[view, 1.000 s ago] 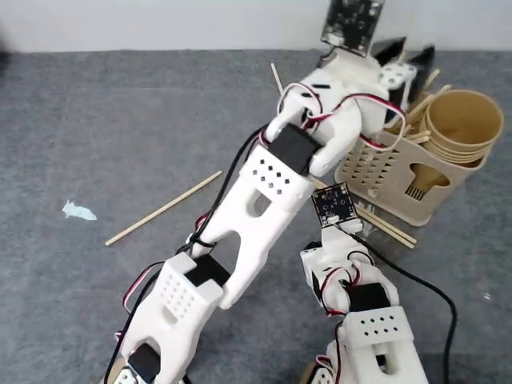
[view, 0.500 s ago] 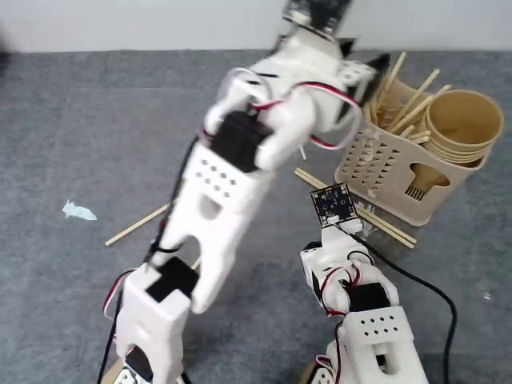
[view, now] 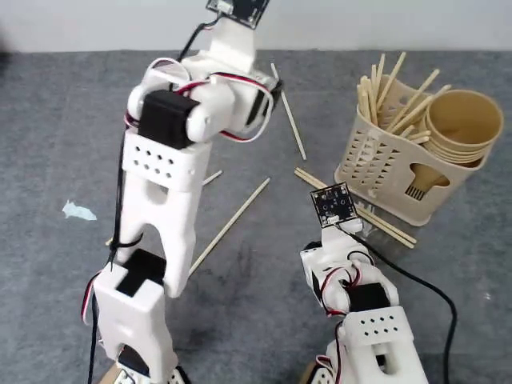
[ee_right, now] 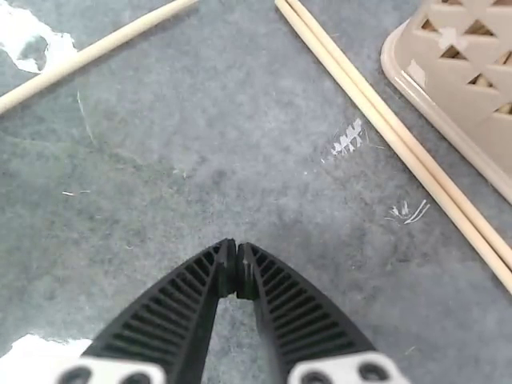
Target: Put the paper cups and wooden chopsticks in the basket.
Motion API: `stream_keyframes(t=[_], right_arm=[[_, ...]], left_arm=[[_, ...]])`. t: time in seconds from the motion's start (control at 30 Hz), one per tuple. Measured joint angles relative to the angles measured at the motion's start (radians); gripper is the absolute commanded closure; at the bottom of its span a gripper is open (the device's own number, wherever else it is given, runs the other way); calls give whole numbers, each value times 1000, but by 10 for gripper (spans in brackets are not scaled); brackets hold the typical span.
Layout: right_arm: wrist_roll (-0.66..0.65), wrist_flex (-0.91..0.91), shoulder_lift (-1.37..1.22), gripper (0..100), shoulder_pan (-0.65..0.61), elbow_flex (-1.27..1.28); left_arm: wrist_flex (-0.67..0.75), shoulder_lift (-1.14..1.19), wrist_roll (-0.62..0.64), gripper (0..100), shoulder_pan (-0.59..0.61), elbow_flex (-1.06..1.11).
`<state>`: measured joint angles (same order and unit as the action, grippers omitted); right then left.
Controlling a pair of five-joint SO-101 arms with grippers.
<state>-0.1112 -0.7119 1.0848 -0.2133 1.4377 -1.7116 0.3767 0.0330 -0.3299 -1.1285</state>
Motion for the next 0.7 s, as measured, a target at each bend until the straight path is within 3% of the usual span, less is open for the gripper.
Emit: stream_keyframes(t=[0.27, 0.47, 0.7], right_arm=[[52, -86, 0, 979, 0, -32], [83, -299, 0, 979, 0, -213], [-60, -318, 0, 979, 0, -247]], left_arm=[[-23, -29, -31, 837, 127, 55], [-23, -218, -77, 837, 178, 345], [-21, -476, -104, 837, 288, 701]])
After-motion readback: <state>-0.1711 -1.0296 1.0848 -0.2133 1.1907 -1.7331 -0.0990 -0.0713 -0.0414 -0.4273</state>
